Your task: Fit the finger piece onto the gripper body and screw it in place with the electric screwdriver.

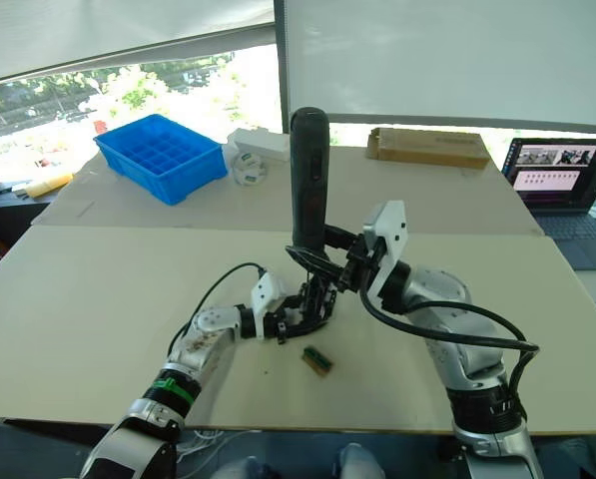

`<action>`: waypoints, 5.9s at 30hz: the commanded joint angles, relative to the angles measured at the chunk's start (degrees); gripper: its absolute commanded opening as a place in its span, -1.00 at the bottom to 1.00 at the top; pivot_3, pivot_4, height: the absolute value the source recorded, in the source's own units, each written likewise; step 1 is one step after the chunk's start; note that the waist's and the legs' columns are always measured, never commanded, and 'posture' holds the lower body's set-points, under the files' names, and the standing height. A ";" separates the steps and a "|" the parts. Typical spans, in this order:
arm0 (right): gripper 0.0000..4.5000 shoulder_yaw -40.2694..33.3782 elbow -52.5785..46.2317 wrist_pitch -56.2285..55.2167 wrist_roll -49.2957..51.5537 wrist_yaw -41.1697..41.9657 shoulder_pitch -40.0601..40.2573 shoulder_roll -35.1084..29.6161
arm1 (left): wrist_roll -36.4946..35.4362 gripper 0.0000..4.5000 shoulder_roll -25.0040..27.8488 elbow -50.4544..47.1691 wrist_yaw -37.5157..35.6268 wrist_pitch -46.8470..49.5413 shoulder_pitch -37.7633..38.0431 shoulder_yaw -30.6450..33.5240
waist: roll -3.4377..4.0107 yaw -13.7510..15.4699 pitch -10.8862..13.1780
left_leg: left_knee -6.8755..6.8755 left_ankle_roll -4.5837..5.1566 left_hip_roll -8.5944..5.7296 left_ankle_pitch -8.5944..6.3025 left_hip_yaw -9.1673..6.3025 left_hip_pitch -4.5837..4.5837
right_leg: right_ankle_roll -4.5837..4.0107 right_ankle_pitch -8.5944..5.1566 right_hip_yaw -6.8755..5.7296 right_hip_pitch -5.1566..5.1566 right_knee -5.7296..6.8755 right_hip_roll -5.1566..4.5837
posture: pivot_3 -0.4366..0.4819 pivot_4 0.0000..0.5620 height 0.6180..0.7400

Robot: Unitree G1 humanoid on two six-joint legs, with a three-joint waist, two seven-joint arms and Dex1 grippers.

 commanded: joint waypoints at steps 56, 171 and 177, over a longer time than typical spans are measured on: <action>-0.15 -30.43 -9.79 -1.12 15.58 9.29 9.52 -18.19 | -11.81 0.99 21.98 -16.27 -12.60 8.11 11.91 8.76 | 0.16 0.06 0.22 | 0.02 0.00 0.10 0.03 -0.15 -0.79 | 0.03 0.28 -0.17 -0.45 -0.51 0.09 | -0.05 -0.47 1.00; -0.15 -2.10 -13.07 -16.58 -1.27 12.44 20.33 -4.31 | -1.07 0.99 11.61 -19.74 -9.80 1.48 11.15 -8.86 | 0.57 1.37 1.05 | 0.49 0.02 -0.03 0.03 0.04 -0.77 | 0.17 0.24 -0.02 -0.34 -0.32 0.68 | -0.05 -0.47 1.00; -0.15 -1.89 -12.59 -16.74 -1.46 12.42 20.20 -4.23 | -1.10 0.99 11.60 -19.84 -9.79 1.65 11.11 -8.89 | 0.57 1.37 1.05 | 0.50 0.02 -0.03 0.03 0.04 -0.76 | 0.17 0.24 -0.02 -0.34 -0.30 0.67 | -0.05 -0.47 1.00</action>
